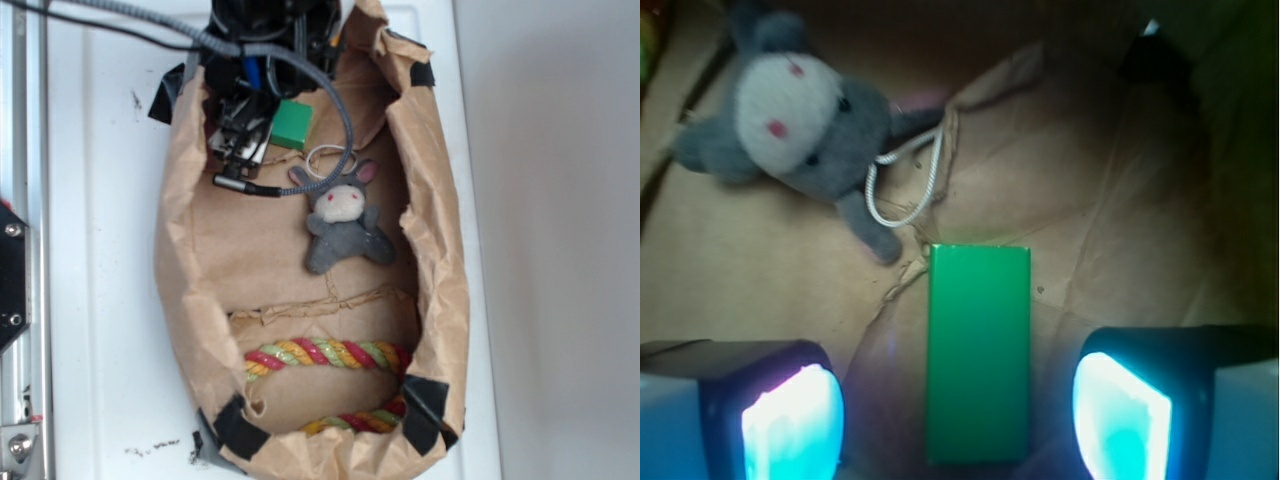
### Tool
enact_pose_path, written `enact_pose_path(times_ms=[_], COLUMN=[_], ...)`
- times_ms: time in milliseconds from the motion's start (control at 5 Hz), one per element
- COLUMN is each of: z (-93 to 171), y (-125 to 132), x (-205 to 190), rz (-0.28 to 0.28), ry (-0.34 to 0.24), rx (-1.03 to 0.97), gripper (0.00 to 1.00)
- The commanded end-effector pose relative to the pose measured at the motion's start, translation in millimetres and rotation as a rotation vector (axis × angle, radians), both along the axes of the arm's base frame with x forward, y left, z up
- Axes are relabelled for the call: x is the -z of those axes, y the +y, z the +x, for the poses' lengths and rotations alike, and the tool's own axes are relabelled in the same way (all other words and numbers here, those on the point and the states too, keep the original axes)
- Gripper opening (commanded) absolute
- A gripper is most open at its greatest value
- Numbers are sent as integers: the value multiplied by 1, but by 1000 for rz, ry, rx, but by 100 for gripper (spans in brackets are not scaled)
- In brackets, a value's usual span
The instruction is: Grab the green block.
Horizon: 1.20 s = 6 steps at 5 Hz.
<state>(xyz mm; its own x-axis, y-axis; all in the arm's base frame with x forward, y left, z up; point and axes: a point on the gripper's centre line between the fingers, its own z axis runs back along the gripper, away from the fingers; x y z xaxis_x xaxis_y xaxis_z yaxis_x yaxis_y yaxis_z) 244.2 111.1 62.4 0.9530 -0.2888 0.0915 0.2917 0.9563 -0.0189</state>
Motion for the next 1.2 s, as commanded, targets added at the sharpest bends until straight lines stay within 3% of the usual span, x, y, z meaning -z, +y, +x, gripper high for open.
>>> enact_pose_path(times_ms=[0,200,600,800,1000], z=[11,11,8,10,12], y=[-10,-16,-31,-33,-34], x=[23,32,47,45,43], rz=[37,39,-13,-16,-19], ry=[-110,-121,-53,-63,-70], rx=[-3,10,113,99,96], gripper=[100,100,100,0,0])
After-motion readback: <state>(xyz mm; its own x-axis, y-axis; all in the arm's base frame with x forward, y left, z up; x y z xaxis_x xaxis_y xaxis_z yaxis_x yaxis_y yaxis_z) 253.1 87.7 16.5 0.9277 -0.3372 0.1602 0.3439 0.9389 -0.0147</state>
